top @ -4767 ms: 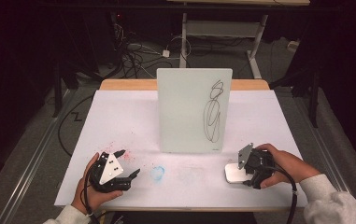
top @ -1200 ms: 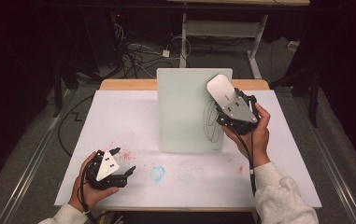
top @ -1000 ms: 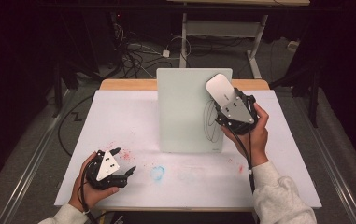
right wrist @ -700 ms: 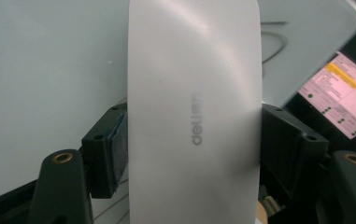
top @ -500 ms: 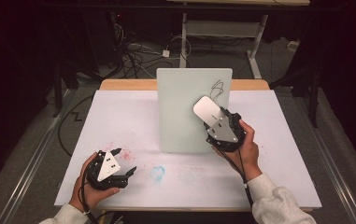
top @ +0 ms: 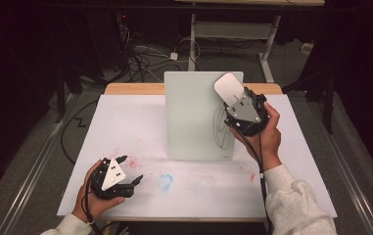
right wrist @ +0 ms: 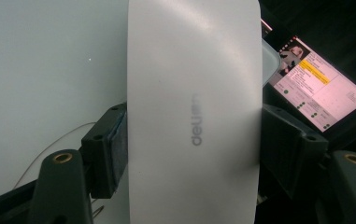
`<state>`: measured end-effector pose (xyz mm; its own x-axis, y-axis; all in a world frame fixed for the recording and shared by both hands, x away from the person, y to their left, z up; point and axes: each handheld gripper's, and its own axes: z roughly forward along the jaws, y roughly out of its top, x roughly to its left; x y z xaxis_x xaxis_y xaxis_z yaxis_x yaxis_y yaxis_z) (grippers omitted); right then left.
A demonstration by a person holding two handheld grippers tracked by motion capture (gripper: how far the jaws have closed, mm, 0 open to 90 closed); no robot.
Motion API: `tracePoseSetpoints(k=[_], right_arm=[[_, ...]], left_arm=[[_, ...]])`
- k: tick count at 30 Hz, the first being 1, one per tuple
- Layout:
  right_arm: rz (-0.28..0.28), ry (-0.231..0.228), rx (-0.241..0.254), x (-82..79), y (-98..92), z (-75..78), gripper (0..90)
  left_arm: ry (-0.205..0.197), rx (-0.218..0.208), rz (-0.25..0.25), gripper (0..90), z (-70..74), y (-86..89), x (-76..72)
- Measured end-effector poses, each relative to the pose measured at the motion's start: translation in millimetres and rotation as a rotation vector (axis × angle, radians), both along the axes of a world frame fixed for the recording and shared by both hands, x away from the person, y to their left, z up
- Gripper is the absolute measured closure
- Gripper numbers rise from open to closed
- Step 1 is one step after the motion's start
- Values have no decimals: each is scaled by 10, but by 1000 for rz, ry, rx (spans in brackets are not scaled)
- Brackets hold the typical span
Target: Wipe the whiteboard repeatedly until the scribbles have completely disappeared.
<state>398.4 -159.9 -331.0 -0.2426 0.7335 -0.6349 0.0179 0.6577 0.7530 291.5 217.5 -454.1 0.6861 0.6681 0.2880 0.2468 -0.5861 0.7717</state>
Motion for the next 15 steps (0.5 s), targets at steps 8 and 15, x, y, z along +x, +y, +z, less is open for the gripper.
tracePoseSetpoints(k=[8,15], right_arm=[[54,59,-86,-194,109,-445,312],[61,64,-95,-189,96,-449,312]], left_arm=[[-2,-5,1,198,8,2,-3],[-5,-3,-2,198,14,-7,-9]])
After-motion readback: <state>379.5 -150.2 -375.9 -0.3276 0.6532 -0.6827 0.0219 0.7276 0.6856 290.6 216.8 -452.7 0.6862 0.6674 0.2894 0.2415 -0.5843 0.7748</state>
